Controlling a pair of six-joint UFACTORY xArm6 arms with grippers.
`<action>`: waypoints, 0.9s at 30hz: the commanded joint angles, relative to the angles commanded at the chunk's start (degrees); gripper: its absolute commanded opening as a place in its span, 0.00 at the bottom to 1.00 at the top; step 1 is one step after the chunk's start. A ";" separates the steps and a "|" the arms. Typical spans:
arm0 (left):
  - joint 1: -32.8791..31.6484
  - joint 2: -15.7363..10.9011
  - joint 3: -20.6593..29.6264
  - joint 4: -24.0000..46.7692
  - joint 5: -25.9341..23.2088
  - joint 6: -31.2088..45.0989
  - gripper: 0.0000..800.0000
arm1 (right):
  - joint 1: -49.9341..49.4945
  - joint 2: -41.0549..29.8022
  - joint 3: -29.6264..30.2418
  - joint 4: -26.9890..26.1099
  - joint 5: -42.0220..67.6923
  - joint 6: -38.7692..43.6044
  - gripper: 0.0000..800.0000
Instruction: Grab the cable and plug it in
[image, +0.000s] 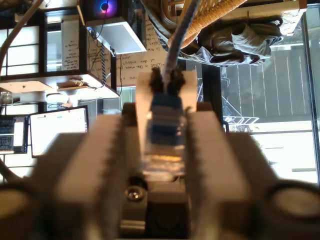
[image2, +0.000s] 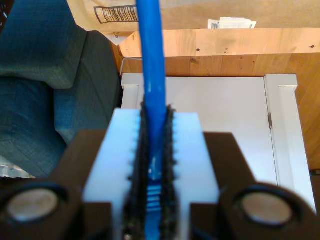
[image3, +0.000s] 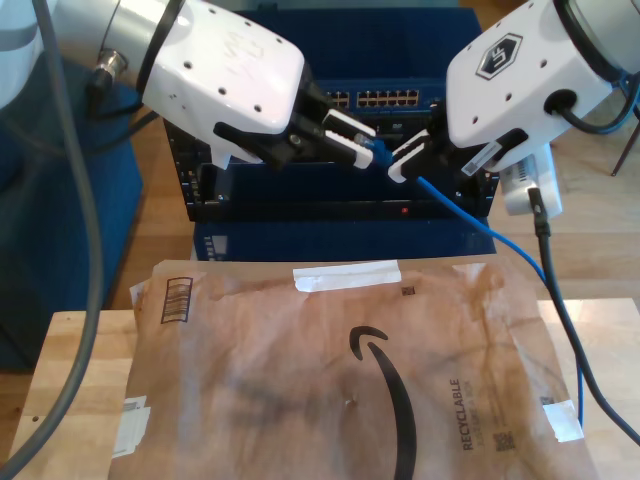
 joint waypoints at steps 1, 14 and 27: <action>0.00 0.00 0.09 0.00 0.00 0.00 0.03 | 0.00 0.00 0.00 0.00 0.00 0.00 0.00; 2.46 0.18 0.18 -2.29 0.79 0.00 0.00 | 0.00 -1.93 -2.37 -0.53 0.00 -4.75 1.00; 7.82 8.97 -3.16 -12.92 14.68 -11.34 0.00 | 1.23 -10.37 -2.29 -0.53 -0.62 -18.46 1.00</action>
